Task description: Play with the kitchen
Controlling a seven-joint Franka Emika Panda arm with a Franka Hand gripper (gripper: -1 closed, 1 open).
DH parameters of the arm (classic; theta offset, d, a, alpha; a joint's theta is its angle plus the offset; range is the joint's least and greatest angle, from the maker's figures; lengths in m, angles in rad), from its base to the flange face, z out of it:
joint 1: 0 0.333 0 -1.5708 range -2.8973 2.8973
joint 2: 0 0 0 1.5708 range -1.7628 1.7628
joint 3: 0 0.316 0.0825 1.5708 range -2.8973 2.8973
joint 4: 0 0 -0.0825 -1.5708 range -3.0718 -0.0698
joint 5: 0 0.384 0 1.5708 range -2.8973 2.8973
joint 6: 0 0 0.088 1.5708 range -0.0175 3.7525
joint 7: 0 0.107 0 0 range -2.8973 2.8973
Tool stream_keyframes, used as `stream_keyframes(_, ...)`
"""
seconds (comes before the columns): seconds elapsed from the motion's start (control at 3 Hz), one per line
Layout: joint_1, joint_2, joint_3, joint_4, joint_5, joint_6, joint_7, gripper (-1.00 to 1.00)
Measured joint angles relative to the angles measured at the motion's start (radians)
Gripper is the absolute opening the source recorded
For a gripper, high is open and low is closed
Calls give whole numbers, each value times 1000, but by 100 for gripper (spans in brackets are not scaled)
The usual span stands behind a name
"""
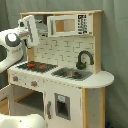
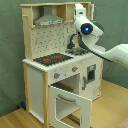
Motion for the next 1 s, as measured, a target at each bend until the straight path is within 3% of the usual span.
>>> stream_keyframes(0.33, 61, -35, 6, 34, -4, 2, -69, 100)
stream_keyframes(0.67, 99, -86, 4, 22, -6, -54, -121, 100)
stream_keyframes(1.0, 132, -120, -30, 10, -7, -121, -172, 100)
